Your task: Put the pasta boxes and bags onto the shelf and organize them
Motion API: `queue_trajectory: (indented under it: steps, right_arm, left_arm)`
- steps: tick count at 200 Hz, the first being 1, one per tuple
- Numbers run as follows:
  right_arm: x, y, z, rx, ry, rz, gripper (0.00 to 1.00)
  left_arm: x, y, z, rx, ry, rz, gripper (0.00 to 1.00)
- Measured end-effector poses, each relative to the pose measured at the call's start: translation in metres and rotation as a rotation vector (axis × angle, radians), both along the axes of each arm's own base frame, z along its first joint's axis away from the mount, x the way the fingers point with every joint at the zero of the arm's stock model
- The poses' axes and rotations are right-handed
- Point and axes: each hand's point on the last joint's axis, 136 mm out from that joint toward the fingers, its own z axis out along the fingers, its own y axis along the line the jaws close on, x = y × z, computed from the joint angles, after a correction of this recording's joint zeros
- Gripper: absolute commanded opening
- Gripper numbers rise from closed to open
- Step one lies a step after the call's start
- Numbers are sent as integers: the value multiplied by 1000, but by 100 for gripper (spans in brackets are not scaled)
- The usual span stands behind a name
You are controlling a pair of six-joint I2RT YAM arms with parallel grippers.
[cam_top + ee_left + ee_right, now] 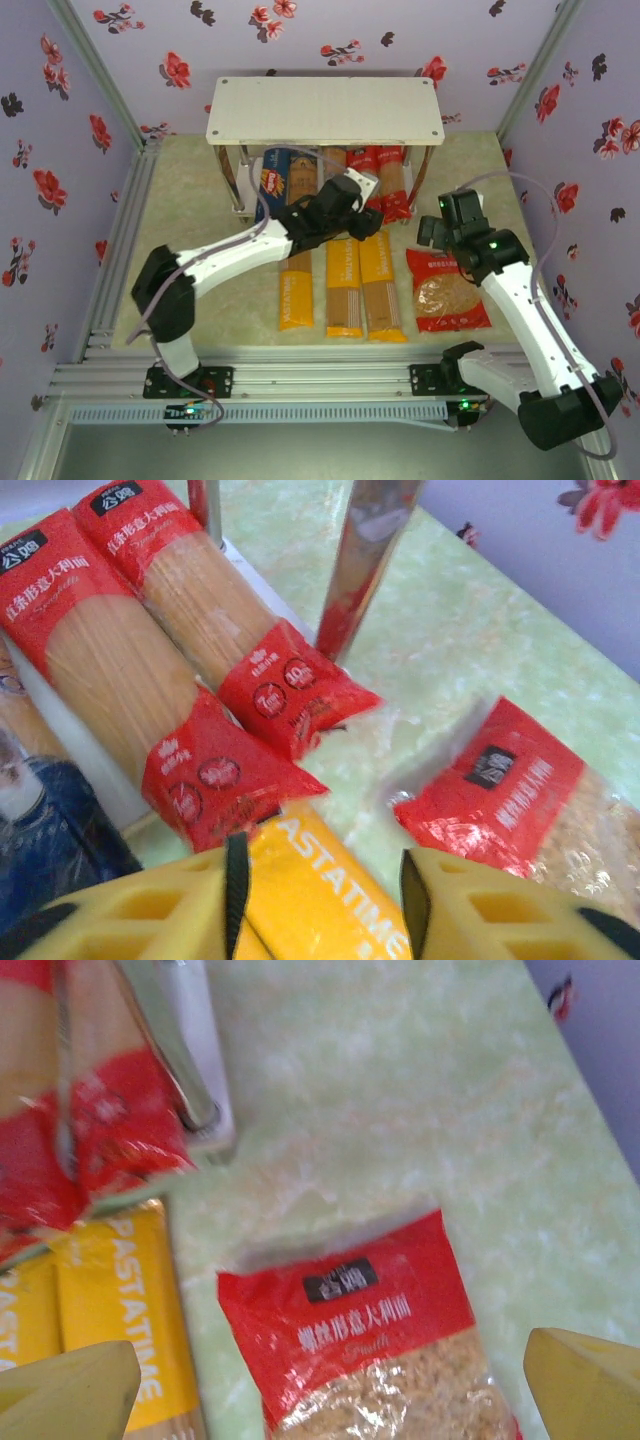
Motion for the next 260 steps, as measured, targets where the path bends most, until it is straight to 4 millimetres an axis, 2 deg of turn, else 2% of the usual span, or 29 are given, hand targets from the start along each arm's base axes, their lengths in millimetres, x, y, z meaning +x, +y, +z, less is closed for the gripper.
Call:
queue_trajectory:
  steps: [9, 20, 39, 64, 91, 136, 203, 222, 260]
  right_arm:
    - [-5, -3, -17, 9, 43, -20, 99]
    - [-13, -6, -41, 25, 105, -46, 99]
    - [-24, -9, -76, 53, 197, -88, 99]
    - [-29, -7, -105, 92, 265, -129, 99]
    - [-30, -5, -123, 118, 287, -156, 99]
    - [-36, -10, -155, 117, 357, -211, 99]
    - [-33, -19, -176, 138, 404, -276, 99]
    - [-31, -19, -181, 150, 413, -281, 86]
    - [-25, -14, -183, 188, 408, -277, 44]
  left_arm:
    - [-6, 9, 4, -12, 6, 3, 64]
    - [-14, 22, 4, -21, 21, 1, 68]
    - [-27, 39, -5, -36, 64, -17, 67]
    - [-39, 60, -24, -61, 143, -31, 68]
    - [-43, 82, -29, -89, 181, -10, 68]
    - [-39, 108, -3, -176, 150, 32, 68]
    - [-31, 126, -3, -186, 150, 74, 68]
    - [-28, 133, 3, -197, 139, 89, 67]
    - [-23, 143, 5, -196, 140, 116, 67]
